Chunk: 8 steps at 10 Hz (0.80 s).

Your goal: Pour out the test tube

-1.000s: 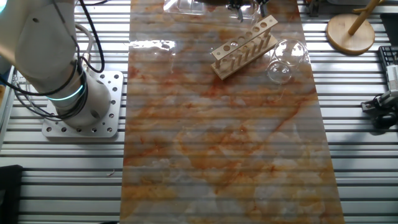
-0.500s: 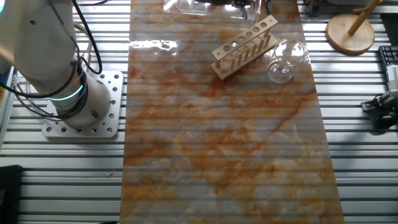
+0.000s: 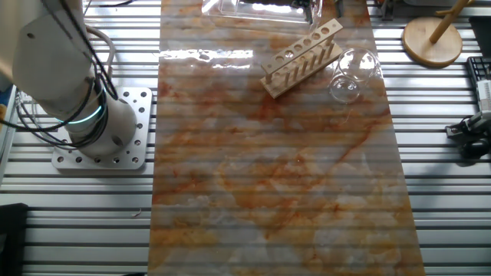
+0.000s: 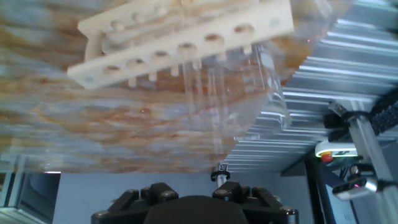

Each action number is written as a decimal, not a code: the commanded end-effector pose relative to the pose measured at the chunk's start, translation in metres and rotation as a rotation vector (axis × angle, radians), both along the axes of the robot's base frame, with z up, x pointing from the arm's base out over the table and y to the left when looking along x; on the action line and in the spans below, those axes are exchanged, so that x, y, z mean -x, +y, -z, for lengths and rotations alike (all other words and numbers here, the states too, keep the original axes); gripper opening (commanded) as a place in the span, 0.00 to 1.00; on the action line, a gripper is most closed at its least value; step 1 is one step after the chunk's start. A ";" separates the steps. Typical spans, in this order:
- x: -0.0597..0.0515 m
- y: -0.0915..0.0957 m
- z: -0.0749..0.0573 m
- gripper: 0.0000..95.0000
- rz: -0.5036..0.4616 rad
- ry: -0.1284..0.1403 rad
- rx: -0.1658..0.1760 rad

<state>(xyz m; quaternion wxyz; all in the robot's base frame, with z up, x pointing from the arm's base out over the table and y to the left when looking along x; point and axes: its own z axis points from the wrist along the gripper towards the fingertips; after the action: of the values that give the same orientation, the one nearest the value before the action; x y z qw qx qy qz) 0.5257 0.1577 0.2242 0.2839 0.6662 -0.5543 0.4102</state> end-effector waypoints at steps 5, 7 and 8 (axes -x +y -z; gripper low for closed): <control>0.002 -0.041 -0.031 0.00 0.120 -0.161 -0.205; 0.003 -0.050 -0.029 0.00 0.243 -0.230 -0.355; 0.003 -0.053 -0.028 0.00 0.315 -0.249 -0.424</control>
<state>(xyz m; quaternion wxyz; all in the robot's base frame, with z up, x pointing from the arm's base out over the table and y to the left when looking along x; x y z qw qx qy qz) 0.5234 0.1124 0.2523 0.1661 0.5986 -0.6942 0.3635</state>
